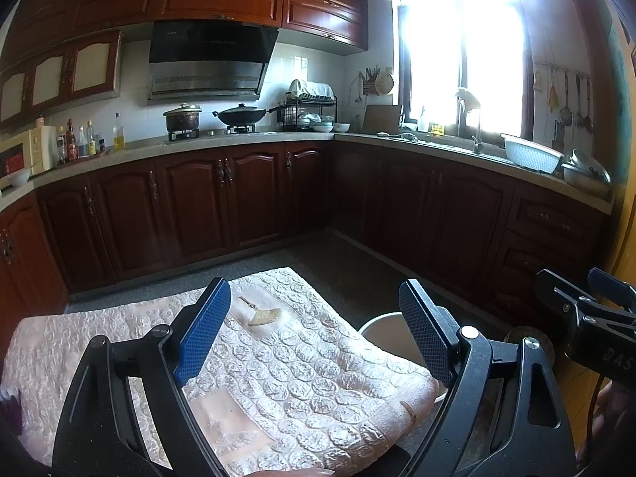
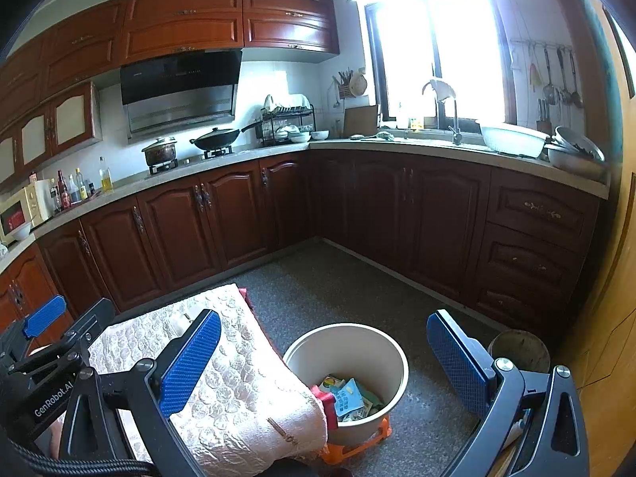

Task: Collect trash

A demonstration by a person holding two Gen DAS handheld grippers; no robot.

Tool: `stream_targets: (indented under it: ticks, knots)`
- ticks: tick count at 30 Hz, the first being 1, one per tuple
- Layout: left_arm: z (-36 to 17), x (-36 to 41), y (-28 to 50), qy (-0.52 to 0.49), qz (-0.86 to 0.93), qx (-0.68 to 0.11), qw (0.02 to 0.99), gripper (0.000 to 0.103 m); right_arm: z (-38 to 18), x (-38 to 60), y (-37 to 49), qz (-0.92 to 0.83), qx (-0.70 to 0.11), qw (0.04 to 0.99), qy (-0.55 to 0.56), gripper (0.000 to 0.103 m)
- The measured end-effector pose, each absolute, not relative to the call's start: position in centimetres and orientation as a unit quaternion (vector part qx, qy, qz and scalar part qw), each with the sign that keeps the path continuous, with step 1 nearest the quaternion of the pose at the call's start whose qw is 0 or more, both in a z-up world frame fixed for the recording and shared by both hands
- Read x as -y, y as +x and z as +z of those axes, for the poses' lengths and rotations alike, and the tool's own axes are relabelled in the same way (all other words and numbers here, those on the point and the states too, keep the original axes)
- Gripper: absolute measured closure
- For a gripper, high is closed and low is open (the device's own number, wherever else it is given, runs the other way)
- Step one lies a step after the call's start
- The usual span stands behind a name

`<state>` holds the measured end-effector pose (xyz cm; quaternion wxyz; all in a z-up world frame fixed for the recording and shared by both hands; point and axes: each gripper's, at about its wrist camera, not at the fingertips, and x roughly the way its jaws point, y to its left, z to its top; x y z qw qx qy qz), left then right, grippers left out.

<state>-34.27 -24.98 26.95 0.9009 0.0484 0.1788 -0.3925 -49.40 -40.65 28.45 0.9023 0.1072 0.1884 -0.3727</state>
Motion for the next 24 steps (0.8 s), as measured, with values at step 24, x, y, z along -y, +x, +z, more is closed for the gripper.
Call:
stream_targets:
  ticks: [24]
  knots:
    - [25.9, 25.6, -34.2, 0.057, -0.398, -0.182, 0.897, 0.016, 27.9, 41.3, -49.1, -0.372, -0.201, 0.899, 0.112, 0.0]
